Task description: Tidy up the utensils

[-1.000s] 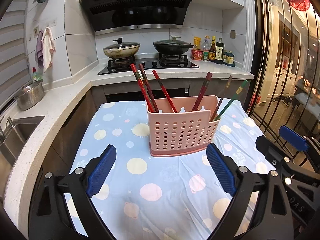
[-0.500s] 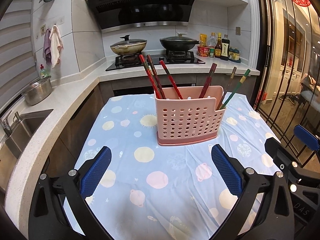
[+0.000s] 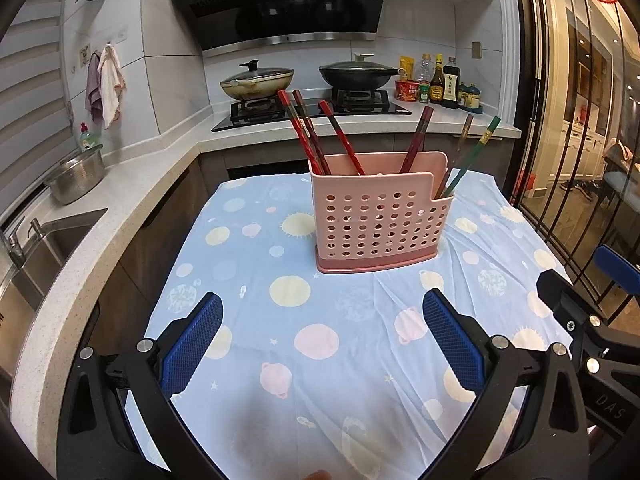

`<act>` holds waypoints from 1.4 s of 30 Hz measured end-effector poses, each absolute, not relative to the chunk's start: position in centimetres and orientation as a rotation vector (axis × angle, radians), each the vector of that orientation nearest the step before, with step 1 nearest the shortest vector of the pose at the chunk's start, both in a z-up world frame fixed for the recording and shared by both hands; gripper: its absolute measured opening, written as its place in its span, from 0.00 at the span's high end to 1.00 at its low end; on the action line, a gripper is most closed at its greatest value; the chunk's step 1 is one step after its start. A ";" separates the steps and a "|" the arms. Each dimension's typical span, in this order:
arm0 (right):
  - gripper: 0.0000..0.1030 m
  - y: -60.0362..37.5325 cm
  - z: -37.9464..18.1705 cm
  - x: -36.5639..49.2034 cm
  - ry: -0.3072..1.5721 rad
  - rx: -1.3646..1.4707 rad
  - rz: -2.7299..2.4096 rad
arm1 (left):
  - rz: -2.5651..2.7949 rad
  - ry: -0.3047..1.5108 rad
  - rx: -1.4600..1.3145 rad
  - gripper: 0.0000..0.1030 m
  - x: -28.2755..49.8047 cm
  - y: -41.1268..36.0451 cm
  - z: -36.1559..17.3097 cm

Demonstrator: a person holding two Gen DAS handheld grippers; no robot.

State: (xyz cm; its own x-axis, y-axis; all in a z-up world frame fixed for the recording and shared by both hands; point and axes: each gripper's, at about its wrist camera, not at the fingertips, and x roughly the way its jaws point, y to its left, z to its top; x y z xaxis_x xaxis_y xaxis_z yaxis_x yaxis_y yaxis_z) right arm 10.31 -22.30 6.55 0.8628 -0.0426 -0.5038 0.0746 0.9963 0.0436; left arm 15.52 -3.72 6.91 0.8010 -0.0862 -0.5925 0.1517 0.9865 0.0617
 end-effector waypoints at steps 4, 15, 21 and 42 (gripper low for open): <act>0.16 -22.1 6.3 10.2 0.534 0.057 -0.062 | -0.133 0.628 0.117 0.07 15.3 -4.0 6.9; 0.16 -22.0 5.7 9.8 0.550 0.053 -0.063 | -0.103 0.646 0.121 0.07 15.0 -4.2 6.3; 0.16 -22.1 5.6 9.7 0.554 0.055 -0.066 | -0.106 0.641 0.121 0.07 14.8 -4.0 6.2; 0.15 -22.4 5.3 9.7 0.558 0.063 -0.071 | -0.101 0.631 0.130 0.07 14.6 -4.3 6.2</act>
State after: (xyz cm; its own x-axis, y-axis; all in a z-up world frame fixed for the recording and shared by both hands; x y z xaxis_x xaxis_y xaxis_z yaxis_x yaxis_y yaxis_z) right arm 9.66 -22.35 5.34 0.8462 -0.0506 -0.5305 0.0845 0.9956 0.0399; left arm 14.60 -4.34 6.22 0.8030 -0.0545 -0.5934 0.1335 0.9870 0.0900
